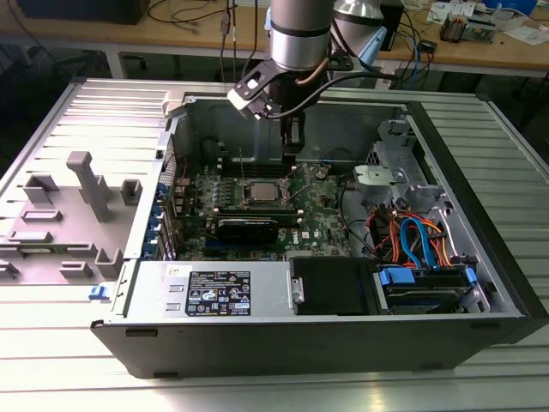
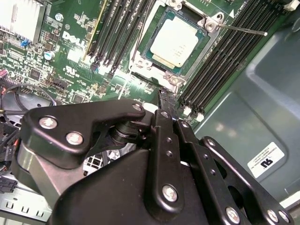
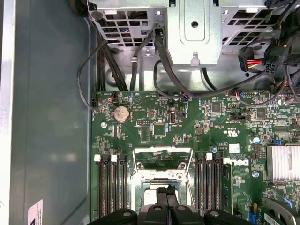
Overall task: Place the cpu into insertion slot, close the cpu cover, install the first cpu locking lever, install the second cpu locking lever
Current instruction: 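Close the cpu cover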
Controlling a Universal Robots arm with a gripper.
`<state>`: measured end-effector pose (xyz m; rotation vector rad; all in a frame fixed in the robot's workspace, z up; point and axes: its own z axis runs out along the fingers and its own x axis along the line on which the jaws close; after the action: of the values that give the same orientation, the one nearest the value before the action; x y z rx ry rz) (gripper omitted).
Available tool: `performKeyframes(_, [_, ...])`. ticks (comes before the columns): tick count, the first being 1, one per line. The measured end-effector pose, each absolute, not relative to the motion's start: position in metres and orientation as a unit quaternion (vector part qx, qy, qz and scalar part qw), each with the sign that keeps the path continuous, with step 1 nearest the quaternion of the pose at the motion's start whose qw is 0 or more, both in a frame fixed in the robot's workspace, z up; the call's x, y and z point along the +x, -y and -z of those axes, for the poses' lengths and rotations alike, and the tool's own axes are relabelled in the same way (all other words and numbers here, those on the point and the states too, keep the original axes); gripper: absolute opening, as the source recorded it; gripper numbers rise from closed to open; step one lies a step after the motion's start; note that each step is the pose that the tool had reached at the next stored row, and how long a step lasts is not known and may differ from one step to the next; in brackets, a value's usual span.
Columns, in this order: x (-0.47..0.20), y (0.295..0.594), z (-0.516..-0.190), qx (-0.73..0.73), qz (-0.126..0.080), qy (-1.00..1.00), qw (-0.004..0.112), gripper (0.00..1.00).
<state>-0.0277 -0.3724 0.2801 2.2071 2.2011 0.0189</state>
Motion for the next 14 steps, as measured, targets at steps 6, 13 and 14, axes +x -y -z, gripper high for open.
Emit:
performKeyframes(6, [-0.021, 0.372, -0.280, 0.708, -0.006, -0.706, 0.012, 0.11])
performKeyframes(13, [-0.016, 0.372, -0.280, 0.708, -0.006, -0.706, 0.012, 0.11])
performKeyframes(14, [-0.015, 0.372, -0.280, 0.708, -0.006, -0.706, 0.012, 0.11])
